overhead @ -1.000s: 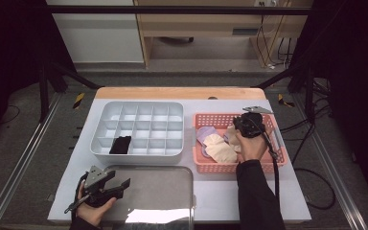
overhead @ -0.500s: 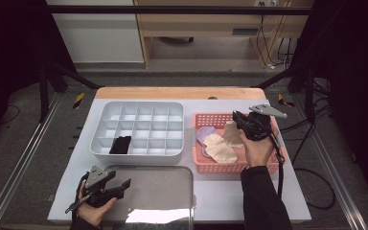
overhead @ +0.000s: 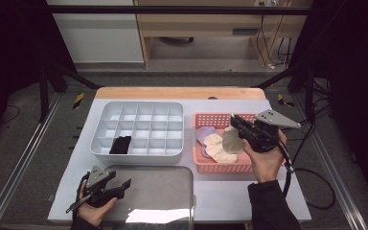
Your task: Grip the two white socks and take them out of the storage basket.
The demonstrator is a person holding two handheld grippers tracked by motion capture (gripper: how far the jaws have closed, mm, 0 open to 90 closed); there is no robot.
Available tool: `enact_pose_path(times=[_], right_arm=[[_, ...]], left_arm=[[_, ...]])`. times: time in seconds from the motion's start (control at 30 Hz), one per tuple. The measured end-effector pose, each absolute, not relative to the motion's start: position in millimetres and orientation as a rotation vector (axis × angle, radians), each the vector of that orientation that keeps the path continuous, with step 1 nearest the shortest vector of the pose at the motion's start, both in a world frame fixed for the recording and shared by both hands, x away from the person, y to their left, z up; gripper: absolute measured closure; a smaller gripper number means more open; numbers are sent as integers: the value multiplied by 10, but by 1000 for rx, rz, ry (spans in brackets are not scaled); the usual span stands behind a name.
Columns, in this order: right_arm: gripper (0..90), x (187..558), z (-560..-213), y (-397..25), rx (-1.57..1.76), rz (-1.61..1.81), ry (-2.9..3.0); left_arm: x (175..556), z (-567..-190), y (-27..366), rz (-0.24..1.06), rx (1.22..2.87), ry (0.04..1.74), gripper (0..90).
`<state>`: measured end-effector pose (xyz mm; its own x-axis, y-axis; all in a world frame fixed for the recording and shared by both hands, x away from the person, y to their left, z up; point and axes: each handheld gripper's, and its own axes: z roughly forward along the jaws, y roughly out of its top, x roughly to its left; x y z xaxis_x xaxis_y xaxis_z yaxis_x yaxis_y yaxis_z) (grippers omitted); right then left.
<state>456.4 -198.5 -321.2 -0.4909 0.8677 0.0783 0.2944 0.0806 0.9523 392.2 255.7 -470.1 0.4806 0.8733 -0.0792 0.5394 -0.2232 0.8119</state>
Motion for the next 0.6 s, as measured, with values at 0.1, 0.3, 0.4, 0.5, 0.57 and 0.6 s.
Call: enact_pose_path(times=[0.1, 0.3, 0.4, 0.5, 0.57, 0.6], right_arm=[[840, 4465, -3195, -1964, 1138, 1438, 1847], [841, 4244, -3151, -1913, 1107, 1467, 1871], [840, 4130, -3150, -1885, 1080, 1482, 1882], [838, 4034, -3199, -1847, 1066, 1483, 1922], [838, 3966, -3262, -1818, 1055, 1491, 1948], [838, 3943, -3285, -1810, 1049, 1491, 1958]], left_arm=[[3923, -4700, 2557, 509, 1901, 1174, 304], [3927, -4704, 2556, 509, 1903, 1176, 304], [3926, -4703, 2554, 509, 1904, 1176, 303], [3927, -4704, 2557, 509, 1901, 1180, 299], [3928, -4705, 2556, 507, 1900, 1182, 296], [3928, -4707, 2555, 507, 1900, 1183, 295]])
